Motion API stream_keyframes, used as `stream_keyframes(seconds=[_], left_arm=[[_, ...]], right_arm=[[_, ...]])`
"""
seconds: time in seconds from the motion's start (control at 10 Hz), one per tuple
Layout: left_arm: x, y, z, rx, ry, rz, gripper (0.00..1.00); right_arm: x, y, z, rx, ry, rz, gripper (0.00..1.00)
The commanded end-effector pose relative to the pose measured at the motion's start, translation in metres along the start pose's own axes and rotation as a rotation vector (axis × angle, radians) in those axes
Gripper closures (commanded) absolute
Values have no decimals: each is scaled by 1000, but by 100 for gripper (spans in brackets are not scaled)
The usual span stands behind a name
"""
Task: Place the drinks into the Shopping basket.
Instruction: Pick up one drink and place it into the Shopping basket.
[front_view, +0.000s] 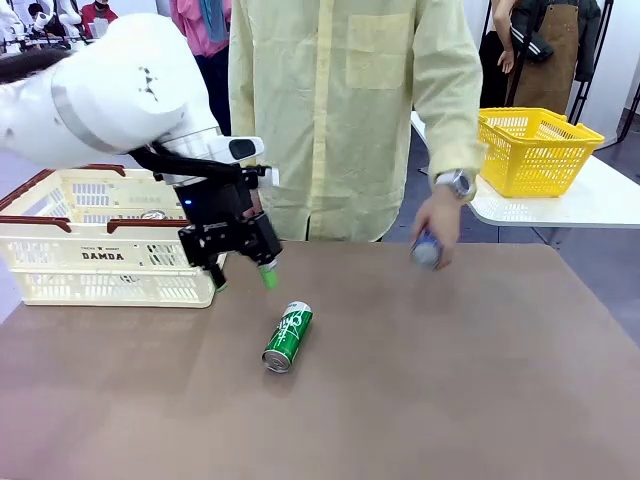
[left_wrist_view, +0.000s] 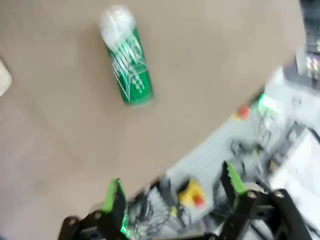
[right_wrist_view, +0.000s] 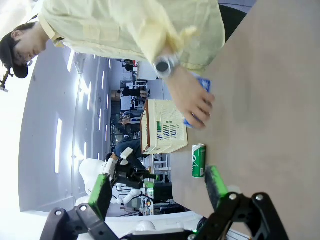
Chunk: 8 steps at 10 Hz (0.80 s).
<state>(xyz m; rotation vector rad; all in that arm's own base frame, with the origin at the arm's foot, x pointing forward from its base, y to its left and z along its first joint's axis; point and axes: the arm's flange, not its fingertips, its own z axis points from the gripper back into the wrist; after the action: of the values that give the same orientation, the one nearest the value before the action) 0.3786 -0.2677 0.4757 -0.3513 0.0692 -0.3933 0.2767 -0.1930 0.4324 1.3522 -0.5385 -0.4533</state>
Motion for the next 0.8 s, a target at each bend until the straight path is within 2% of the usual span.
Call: stream_keyframes(seconds=[0.0, 0.2, 0.3, 0.5, 0.6, 0.7], left_arm=[[12, -16, -52, 132, -187, 143, 0], [23, -3, -50, 164, -258, 239, 0], [2, 27, -8, 102, -282, 268, 0], [-89, 80, 82, -65, -261, 183, 0], [-131, 95, 101, -140, -195, 76, 0], [-163, 105, 104, -179, -172, 43, 0]], right_arm=[[4, 2, -1, 23, -12, 18, 0], [4, 2, -1, 23, -12, 18, 0], [4, 2, -1, 23, -12, 18, 0], [4, 2, -1, 23, -12, 18, 0], [4, 2, -1, 23, -12, 18, 0], [4, 2, -1, 23, -12, 18, 0]])
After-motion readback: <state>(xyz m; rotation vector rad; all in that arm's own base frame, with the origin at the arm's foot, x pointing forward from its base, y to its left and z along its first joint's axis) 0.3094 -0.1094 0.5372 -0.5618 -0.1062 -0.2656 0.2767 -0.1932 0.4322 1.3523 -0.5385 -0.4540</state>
